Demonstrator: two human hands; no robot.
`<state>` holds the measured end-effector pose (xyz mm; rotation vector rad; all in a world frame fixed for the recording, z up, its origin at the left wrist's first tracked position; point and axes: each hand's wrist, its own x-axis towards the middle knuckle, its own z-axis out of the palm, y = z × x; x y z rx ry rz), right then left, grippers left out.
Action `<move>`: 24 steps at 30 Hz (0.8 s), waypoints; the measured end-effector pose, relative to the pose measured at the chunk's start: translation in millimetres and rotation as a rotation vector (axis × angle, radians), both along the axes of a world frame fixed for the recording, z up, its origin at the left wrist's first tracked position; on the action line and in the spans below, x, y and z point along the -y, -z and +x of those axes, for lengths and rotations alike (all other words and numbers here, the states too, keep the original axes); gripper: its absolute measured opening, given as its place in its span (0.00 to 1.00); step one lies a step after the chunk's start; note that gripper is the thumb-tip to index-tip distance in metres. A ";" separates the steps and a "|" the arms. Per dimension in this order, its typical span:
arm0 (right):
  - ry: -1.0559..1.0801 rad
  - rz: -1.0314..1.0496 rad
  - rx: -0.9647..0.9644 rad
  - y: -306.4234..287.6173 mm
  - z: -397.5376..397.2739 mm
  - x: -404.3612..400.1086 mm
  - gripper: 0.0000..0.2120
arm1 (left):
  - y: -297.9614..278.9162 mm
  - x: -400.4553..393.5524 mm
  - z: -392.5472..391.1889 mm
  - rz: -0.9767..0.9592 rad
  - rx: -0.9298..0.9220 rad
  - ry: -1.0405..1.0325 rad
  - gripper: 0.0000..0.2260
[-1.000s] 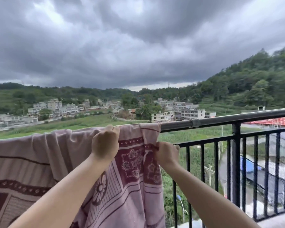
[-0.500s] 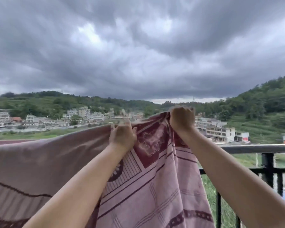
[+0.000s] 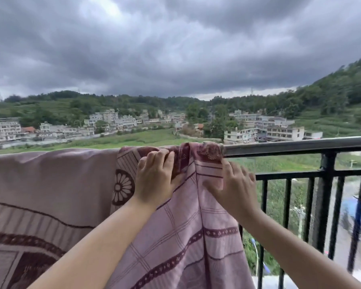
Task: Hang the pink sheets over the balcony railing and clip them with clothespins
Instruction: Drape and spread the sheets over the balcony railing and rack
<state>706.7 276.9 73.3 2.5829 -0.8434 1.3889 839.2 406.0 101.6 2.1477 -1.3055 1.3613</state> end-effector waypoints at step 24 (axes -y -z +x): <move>-0.035 0.001 -0.244 -191.4 -20.2 136.8 0.38 | -103.9 112.7 -37.5 -0.319 -0.282 0.330 0.10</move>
